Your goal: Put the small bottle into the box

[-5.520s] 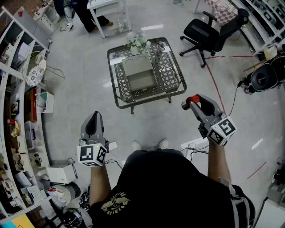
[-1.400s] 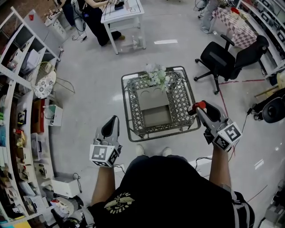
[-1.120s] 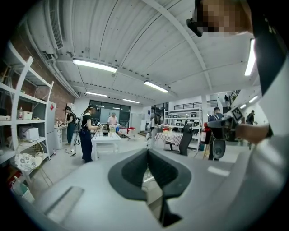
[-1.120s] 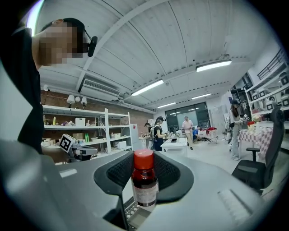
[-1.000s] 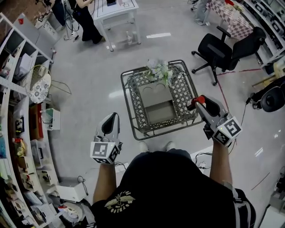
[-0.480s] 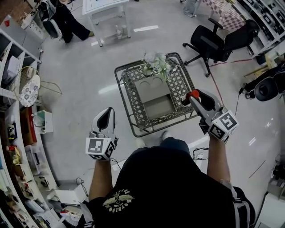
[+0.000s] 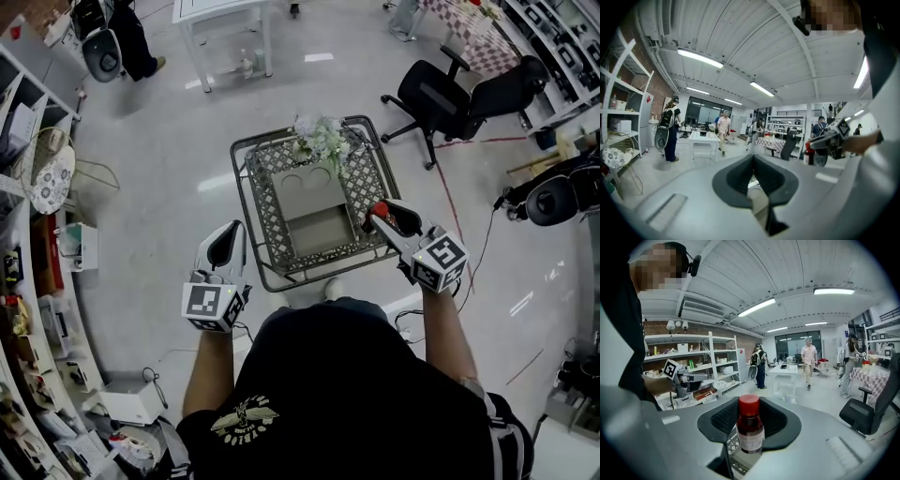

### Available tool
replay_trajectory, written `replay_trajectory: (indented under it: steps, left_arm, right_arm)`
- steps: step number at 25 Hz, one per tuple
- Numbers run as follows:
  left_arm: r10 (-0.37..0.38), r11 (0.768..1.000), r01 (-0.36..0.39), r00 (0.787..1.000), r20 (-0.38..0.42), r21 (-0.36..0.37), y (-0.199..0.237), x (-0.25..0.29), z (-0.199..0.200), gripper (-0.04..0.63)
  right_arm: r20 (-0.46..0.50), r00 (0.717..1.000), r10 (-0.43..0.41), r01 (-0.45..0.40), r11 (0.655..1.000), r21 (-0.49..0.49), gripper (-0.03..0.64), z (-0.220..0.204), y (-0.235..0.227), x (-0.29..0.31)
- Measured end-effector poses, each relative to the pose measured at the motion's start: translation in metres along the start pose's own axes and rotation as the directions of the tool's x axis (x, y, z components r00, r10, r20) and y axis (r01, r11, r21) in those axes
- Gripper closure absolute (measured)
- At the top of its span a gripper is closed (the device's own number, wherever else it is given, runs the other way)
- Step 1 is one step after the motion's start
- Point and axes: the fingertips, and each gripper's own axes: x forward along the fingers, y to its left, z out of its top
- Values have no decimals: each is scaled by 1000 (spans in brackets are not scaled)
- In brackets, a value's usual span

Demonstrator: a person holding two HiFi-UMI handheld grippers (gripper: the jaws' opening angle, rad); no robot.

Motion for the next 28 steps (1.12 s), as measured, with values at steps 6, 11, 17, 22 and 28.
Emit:
replay_trajectory:
  steps: [6,11,17,22,28]
  left_arm:
    - [27,999,-26,999,-37,34,-9,18,-6,595]
    - [69,996,-67,997,-38,56,-5,26,-8,595]
    - [92,994,-90,995,-27,60,-6,34,0,595]
    - [100,992,-97,994,-33,79,-6,33,3,595]
    - [121,990,-116,991,-51,83,2,28,1,595]
  right_arm:
    - [-46,998,37,-38,999,-12,469,-29,-19,21]
    - [-72,995,65,-68,997,-39,469,-48,-26,45]
    - [-156,980,125,-132,990,-39,469,-83,-30,75]
    - [-270,947,172,-185,983,-22,469,-128,-29,97]
    - [-353,915,194,-202,979,15,469,-169,-36,119]
